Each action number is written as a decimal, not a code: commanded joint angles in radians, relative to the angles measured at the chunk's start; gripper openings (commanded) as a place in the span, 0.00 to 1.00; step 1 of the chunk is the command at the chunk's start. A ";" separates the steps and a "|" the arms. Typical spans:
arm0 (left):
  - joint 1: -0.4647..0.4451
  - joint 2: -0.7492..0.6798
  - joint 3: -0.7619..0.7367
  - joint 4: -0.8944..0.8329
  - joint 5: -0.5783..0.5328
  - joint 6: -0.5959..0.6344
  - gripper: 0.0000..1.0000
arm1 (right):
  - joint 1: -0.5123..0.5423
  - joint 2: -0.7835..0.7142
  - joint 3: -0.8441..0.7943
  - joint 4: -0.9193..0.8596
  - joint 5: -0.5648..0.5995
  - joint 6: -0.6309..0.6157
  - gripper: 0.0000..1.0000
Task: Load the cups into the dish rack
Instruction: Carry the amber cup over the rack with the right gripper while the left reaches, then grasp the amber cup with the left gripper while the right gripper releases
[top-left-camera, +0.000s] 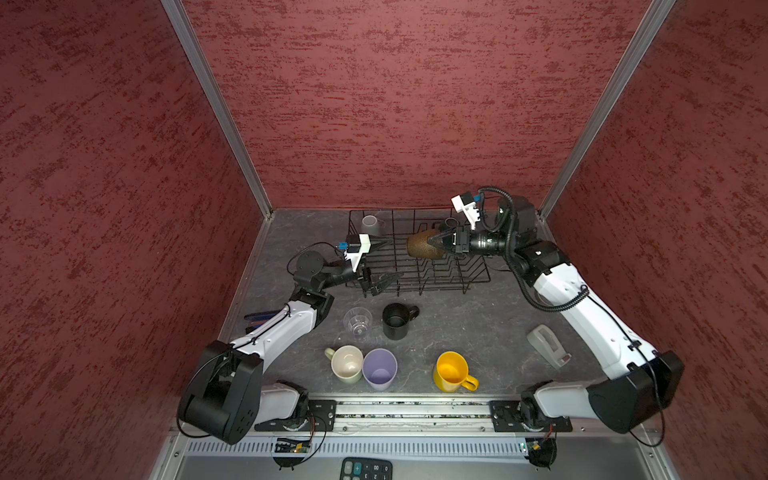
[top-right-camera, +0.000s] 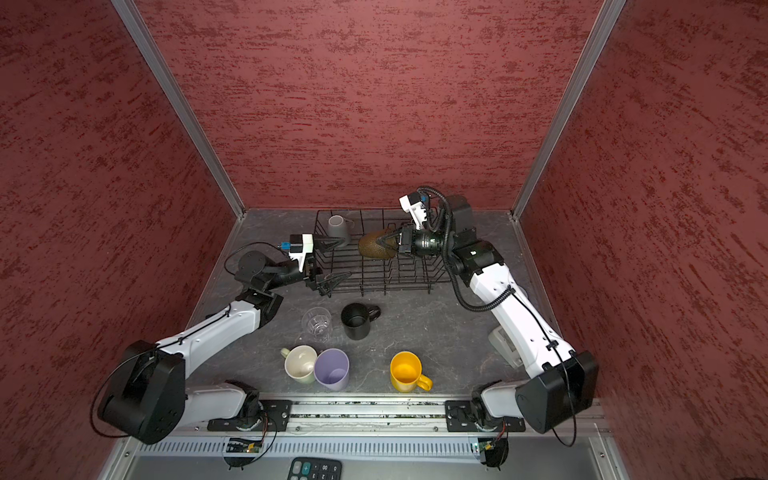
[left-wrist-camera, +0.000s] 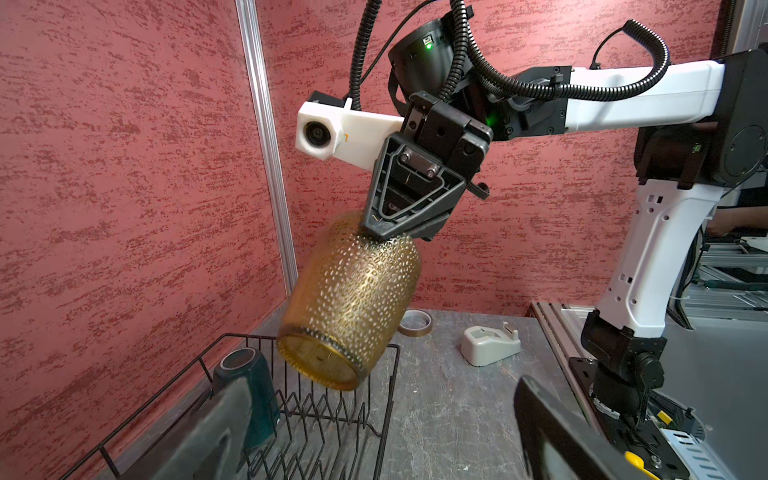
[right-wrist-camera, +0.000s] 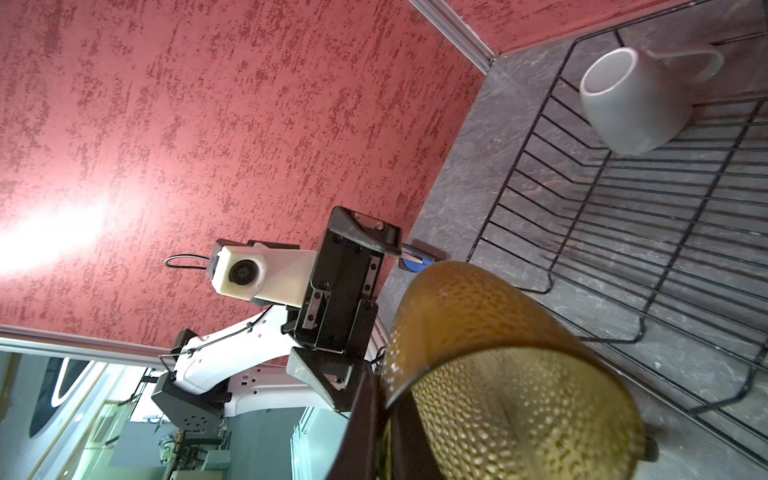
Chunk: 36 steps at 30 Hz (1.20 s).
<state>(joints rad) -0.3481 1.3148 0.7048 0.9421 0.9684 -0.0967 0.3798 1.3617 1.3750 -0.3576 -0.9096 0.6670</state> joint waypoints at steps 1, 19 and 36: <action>-0.011 0.023 0.035 0.051 0.014 0.015 0.99 | 0.015 -0.023 -0.013 0.106 -0.074 0.030 0.00; -0.029 0.146 0.115 0.141 0.025 -0.031 0.94 | 0.091 0.007 -0.093 0.341 -0.125 0.157 0.00; -0.035 0.168 0.135 0.196 0.071 -0.087 0.83 | 0.112 0.033 -0.132 0.439 -0.136 0.219 0.00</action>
<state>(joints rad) -0.3775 1.4715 0.8158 1.1175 1.0245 -0.1696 0.4828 1.3918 1.2541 0.0120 -1.0183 0.8608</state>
